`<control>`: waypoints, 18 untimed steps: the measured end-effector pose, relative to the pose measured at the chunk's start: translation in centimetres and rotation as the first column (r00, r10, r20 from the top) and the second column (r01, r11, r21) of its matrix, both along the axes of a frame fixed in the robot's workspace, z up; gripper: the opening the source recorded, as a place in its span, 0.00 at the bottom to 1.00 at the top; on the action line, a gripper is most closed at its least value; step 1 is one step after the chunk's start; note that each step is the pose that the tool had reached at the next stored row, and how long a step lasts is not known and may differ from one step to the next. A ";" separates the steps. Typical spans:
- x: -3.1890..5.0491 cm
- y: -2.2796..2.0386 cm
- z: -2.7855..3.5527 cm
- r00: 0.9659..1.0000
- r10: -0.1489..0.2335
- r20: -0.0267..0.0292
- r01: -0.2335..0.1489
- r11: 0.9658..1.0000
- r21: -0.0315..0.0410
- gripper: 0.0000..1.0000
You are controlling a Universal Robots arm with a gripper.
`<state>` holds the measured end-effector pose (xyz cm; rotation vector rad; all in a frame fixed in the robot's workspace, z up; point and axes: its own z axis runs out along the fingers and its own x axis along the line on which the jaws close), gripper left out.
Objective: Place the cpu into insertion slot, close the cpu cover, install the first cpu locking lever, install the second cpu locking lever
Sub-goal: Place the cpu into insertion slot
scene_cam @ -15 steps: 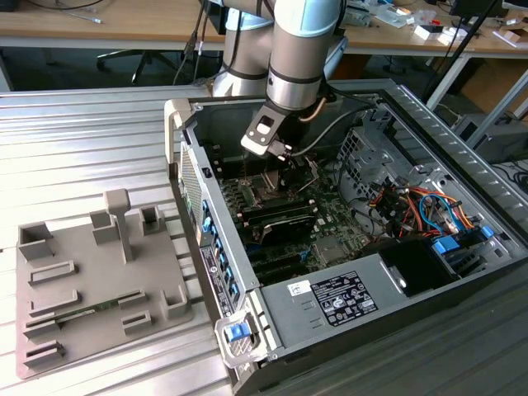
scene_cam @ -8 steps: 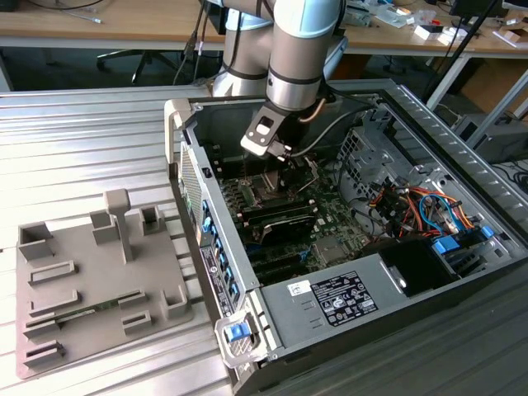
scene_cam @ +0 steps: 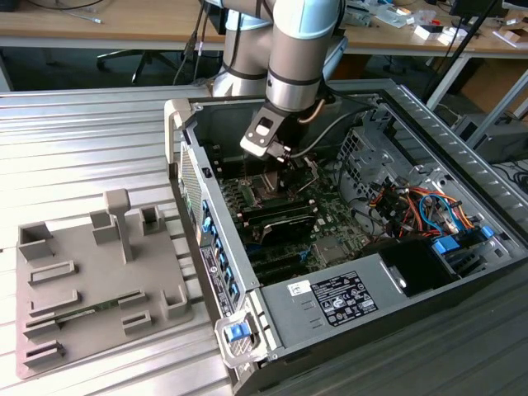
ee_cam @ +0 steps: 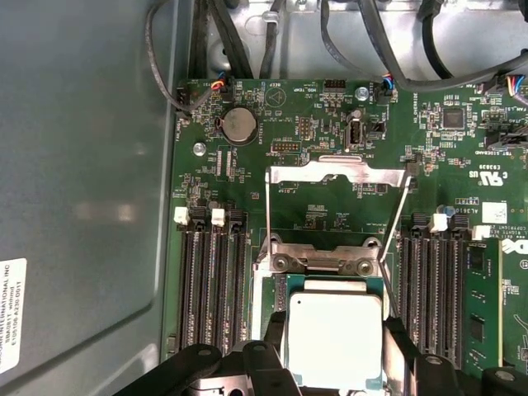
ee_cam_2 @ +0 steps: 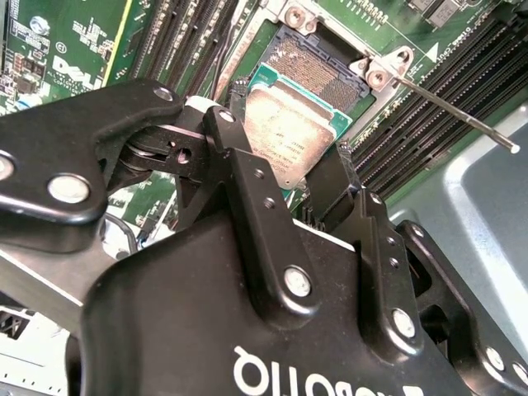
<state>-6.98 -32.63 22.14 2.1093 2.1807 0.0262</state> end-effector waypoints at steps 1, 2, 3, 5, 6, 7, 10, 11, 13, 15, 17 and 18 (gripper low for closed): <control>0.00 0.00 -0.03 1.000 0.000 0.000 0.000 1.000 0.000 0.55; 0.00 0.00 -0.04 1.000 0.000 0.000 0.000 1.000 0.000 0.55; 0.00 0.00 -0.05 1.000 0.000 0.000 0.000 1.000 0.000 0.55; 0.00 0.00 -0.08 1.000 0.000 0.000 0.000 1.000 0.000 0.55; 0.00 0.00 -0.09 1.000 0.000 0.000 0.000 1.000 0.000 0.55; 0.00 0.00 -0.10 1.000 0.000 0.000 0.000 1.000 0.000 0.55; -0.01 0.00 -0.13 1.000 0.000 0.000 0.000 1.000 0.000 0.55; -0.01 0.00 -0.15 1.000 0.000 0.000 0.000 1.000 0.000 0.55; -0.01 0.00 -0.32 1.000 0.000 0.000 0.000 1.000 0.000 0.55; -0.01 0.00 -0.50 1.000 0.000 0.000 0.000 1.000 0.000 0.55; -0.01 0.00 -0.53 1.000 0.000 0.000 0.000 1.000 0.000 0.55; -0.01 0.00 -0.55 1.000 0.000 0.000 0.000 1.000 0.000 0.55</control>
